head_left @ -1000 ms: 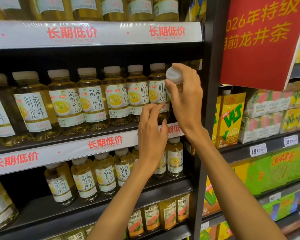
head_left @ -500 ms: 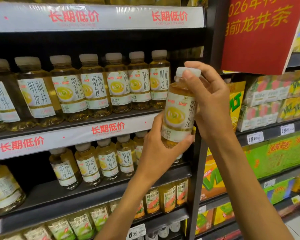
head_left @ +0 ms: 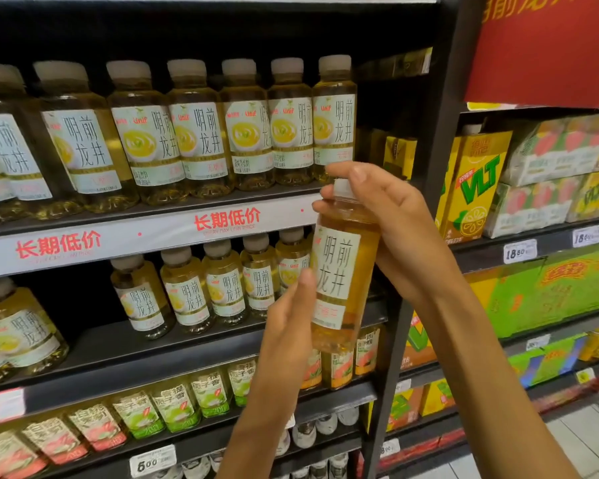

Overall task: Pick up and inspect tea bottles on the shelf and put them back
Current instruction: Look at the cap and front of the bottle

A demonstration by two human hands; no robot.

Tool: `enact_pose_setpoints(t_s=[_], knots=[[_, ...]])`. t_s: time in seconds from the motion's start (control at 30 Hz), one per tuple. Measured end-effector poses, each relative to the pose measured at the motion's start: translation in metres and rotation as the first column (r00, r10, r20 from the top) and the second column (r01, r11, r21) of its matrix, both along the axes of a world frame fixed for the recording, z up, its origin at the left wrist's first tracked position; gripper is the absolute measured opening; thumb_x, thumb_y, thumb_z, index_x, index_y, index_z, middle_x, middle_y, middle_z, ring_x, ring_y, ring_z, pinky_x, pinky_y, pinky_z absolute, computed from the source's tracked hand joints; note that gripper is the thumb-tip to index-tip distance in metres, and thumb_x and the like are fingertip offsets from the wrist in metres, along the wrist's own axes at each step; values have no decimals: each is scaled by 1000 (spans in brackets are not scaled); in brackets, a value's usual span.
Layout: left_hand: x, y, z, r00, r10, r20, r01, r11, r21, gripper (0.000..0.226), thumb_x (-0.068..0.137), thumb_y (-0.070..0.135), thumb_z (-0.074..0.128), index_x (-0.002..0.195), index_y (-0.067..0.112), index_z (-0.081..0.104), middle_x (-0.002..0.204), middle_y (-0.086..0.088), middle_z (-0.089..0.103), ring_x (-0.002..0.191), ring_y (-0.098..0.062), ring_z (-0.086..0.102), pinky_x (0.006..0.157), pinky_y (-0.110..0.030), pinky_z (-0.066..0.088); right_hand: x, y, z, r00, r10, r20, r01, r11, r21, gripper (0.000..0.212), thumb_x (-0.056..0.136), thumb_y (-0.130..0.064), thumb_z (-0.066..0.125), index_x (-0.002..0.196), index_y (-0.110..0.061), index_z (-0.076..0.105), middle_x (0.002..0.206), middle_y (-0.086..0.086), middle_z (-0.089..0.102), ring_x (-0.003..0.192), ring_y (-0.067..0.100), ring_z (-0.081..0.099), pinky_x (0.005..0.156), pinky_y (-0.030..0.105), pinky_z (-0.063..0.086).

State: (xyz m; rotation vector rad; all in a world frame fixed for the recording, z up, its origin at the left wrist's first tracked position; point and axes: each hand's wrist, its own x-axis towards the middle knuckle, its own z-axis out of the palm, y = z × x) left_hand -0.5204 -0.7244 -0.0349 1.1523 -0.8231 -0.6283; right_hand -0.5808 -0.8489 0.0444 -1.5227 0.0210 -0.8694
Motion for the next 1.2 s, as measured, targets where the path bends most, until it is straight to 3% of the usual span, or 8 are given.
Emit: enact_pose_setpoints(t_s=[0.1,0.27,0.37,0.53,0.67,0.87,1.03,1.2], knots=[[1,0,-6,979,35,-199,-27,999,45,67,66,78,47,114,34,65,108,1,73,101,-20,69,88,-43,55,1,3,1,997,36,-70,-37,999,-1,33,92,-43,51,113,-23,67,103,2,73,101,17,69,84,30,56],[-4,3,-6,781,-361,-510,335,931,-147,67,82,59,37,98,6,75,77,-14,69,58,-23,66,51,-31,55,9,8,-3,956,284,-74,-269,948,169,40,87,-41,48,113,-14,61,94,7,73,92,23,70,79,31,56],[3,5,-10,833,-290,-470,306,951,-44,70,81,61,39,110,4,68,84,-17,71,68,-26,70,63,-38,59,9,10,-8,942,335,2,-327,917,227,33,92,-35,47,110,-12,59,88,8,69,88,24,69,78,33,56],[7,15,-7,979,54,-196,-17,983,185,95,56,94,42,128,33,57,129,-1,63,118,-23,59,102,-55,42,9,17,-13,984,153,-90,-143,984,109,31,87,-40,54,105,-17,65,88,2,71,90,19,70,78,29,56],[-1,14,-8,979,106,-175,-77,983,167,72,53,90,46,104,44,67,107,10,73,101,-16,69,90,-44,54,15,22,-14,982,57,-181,-36,992,117,27,90,-43,55,101,-22,68,85,-4,74,85,13,70,74,28,56],[5,26,-12,876,-245,-416,253,967,-36,73,87,67,38,117,5,64,91,-16,69,72,-25,67,65,-33,55,15,22,-10,966,246,-75,-222,945,241,35,88,-40,54,103,-12,67,92,8,73,90,23,71,79,32,58],[6,22,-16,865,-291,-410,309,951,-23,73,87,65,33,111,6,68,92,-17,70,78,-26,69,70,-35,56,14,27,-10,940,341,24,-335,902,271,23,96,-29,49,98,-12,65,83,6,65,82,22,69,77,34,57],[13,22,-8,981,-20,-191,52,985,163,89,63,87,36,123,26,62,112,-2,72,107,-19,67,96,-44,47,9,27,-7,993,43,-112,-32,995,97,21,94,-34,54,94,-18,68,86,-2,71,86,17,72,75,26,58]])
